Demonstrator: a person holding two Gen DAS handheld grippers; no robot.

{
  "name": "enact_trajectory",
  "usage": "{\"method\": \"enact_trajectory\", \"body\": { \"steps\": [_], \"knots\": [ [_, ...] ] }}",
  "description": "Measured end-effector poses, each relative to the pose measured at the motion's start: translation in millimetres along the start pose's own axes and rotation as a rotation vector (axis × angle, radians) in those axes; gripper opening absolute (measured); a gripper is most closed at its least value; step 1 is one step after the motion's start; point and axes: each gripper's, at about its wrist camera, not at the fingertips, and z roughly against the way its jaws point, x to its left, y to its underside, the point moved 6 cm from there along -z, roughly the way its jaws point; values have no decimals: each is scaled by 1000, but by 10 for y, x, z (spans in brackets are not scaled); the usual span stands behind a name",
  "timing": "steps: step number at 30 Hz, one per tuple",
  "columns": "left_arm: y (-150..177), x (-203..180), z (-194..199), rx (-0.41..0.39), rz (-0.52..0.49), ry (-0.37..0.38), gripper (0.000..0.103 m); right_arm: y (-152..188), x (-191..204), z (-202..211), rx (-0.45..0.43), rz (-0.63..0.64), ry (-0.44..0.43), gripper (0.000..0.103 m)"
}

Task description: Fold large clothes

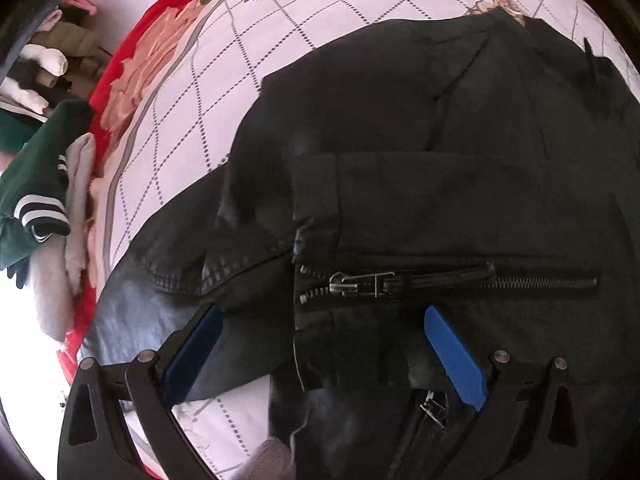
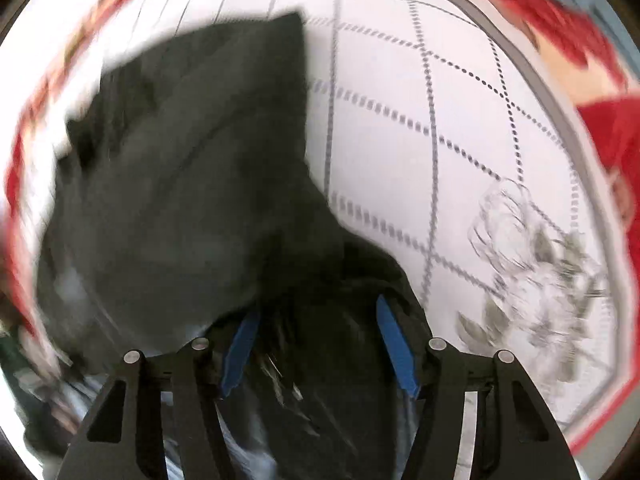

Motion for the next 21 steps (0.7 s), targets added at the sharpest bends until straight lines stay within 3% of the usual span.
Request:
{"method": "enact_trajectory", "body": {
  "steps": [2, 4, 6, 9, 11, 15, 17, 21],
  "knots": [
    [-15, -24, -16, -2, -9, 10, 103, -80, -144, 63, -59, -23, -14, 50],
    [-29, -53, -33, -1, -17, 8, 103, -88, -244, 29, -53, -31, -5, 49],
    [-50, -58, -72, 7, -13, 4, 103, -37, -272, -8, -33, 6, 54, 50],
    [-58, -22, -60, 13, -1, 5, 103, 94, -217, 82, -20, 136, 217, 52],
    [-41, 20, -5, 10, 13, 11, 103, 242, -197, 163, -35, 200, 285, 62],
    [97, 239, 191, 13, 77, 36, 103, 609, -104, 264, -51, 307, 312, 66],
    [226, 414, 300, 15, 126, 50, 103, 780, 36, 245, -39, 357, 326, 78],
    [616, 925, 450, 42, 275, 88, 103, 1155, 311, 252, -24, 480, 302, 80]
  ]
}}
